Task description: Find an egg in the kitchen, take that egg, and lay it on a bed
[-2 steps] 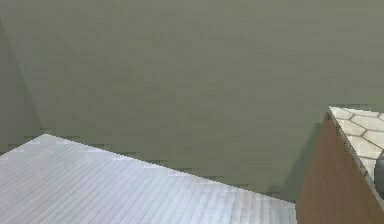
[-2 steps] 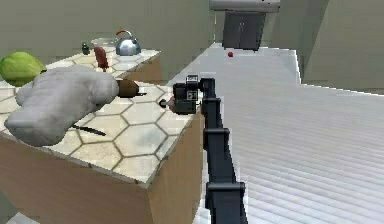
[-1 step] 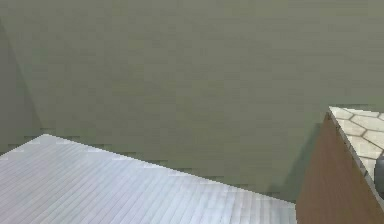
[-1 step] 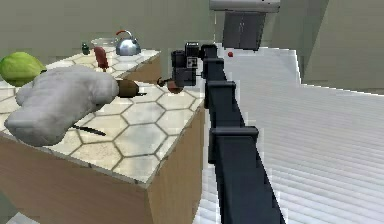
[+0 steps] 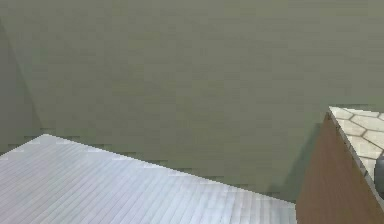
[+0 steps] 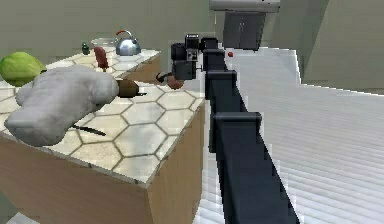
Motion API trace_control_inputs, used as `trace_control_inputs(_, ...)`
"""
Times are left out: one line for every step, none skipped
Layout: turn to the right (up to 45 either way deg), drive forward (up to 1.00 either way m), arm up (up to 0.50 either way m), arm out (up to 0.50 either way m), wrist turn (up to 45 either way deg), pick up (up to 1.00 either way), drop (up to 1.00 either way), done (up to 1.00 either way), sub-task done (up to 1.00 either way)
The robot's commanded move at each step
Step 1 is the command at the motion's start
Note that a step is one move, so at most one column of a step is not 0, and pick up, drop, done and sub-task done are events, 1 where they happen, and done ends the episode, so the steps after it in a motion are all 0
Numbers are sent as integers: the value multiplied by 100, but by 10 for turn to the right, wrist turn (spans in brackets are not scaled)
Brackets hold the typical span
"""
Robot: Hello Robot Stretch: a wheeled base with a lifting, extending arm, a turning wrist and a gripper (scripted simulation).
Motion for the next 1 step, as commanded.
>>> trace_control_inputs(0,0,0,0,-450,0,0,0,0)
